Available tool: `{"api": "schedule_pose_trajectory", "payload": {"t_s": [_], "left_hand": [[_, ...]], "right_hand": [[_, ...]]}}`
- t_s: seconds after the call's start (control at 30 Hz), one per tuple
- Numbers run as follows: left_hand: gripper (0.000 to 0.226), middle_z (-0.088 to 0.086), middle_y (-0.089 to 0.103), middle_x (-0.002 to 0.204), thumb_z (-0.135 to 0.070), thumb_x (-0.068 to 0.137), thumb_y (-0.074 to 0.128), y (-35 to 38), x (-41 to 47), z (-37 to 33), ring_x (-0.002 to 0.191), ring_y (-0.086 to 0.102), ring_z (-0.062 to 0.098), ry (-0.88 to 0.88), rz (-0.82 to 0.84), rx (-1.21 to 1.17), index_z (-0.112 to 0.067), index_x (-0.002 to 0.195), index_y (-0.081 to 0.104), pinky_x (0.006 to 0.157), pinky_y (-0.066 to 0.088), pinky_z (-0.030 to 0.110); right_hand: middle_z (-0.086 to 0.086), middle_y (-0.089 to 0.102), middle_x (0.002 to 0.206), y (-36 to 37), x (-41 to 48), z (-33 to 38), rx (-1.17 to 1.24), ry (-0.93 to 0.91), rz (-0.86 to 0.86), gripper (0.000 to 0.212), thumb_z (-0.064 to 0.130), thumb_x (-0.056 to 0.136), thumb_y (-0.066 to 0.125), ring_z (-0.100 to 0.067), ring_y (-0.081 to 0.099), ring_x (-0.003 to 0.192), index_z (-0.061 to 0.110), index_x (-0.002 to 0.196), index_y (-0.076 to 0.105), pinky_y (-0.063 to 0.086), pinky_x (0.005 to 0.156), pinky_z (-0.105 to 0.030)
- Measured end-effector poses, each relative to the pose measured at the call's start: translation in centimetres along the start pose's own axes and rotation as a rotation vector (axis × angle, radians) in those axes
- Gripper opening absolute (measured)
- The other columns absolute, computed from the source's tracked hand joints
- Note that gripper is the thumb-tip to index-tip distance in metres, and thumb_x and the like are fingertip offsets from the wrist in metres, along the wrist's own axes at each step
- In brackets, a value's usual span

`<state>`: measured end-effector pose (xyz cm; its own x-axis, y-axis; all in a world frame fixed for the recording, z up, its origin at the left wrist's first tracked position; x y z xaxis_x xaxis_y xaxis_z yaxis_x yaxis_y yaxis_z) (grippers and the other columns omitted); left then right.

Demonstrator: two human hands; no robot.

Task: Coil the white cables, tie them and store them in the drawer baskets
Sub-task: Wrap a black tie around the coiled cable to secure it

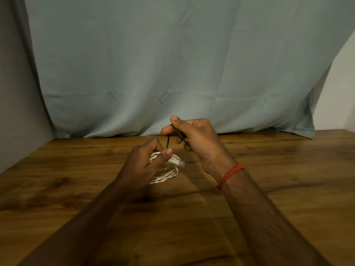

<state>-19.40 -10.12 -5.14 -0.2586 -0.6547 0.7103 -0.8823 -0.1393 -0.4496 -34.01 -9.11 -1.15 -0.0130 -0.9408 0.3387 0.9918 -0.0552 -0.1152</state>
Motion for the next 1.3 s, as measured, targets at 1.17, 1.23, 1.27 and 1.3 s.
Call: {"api": "schedule_pose_trajectory", "payload": {"t_s": [1.17, 1.23, 1.27, 1.3], "left_hand": [[0.026, -0.007, 0.042, 0.05, -0.015, 0.088, 0.055, -1.1, 0.0, -0.6, 0.038, 0.037, 0.0, -0.193, -0.242, -0.829, -0.005, 0.069, 0.041, 0.038, 0.031, 0.012], [0.027, -0.008, 0.042, 0.049, -0.013, 0.093, 0.054, -1.2, 0.0, -0.4, 0.038, 0.037, -0.001, -0.201, -0.252, -0.814, -0.005, 0.07, 0.041, 0.038, 0.031, 0.012], [0.029, -0.008, 0.042, 0.049, -0.01, 0.097, 0.054, -1.2, 0.0, -0.3, 0.038, 0.037, -0.001, -0.209, -0.249, -0.798, -0.005, 0.071, 0.041, 0.038, 0.031, 0.012], [0.031, -0.007, 0.04, 0.049, -0.009, 0.099, 0.054, -1.2, 0.0, -0.1, 0.038, 0.036, 0.0, -0.21, -0.239, -0.785, -0.006, 0.072, 0.041, 0.037, 0.03, 0.013]], "right_hand": [[0.004, 0.072, 0.122, 0.4, 1.4, -2.3, -0.055, -0.264, 0.059, 0.04, 0.008, 0.092, 0.07, -0.009, 0.067, 0.115, 0.013, 0.131, 0.065, 0.053, 0.102, -0.036], [0.004, 0.073, 0.119, 0.2, 1.4, -2.2, -0.194, -0.325, 0.018, 0.034, 0.007, 0.091, 0.071, -0.002, 0.067, 0.11, 0.014, 0.125, 0.07, 0.054, 0.099, -0.031], [0.003, 0.075, 0.114, 0.1, 1.4, -2.1, -0.259, -0.361, -0.007, 0.03, 0.009, 0.09, 0.072, 0.0, 0.069, 0.105, 0.013, 0.119, 0.073, 0.056, 0.096, -0.03], [0.002, 0.076, 0.108, 0.0, 1.3, -2.0, -0.308, -0.394, -0.031, 0.025, 0.011, 0.089, 0.074, 0.0, 0.071, 0.099, 0.012, 0.113, 0.076, 0.058, 0.092, -0.03]]}}
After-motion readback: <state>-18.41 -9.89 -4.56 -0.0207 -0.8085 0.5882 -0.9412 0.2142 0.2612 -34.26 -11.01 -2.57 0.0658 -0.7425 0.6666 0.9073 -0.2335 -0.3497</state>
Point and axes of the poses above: each hand's wrist, its own x-axis towards the middle knuckle, its own y-axis out of the palm, z = x × y, the point moved 8 cm from there along x, towards the middle knuckle
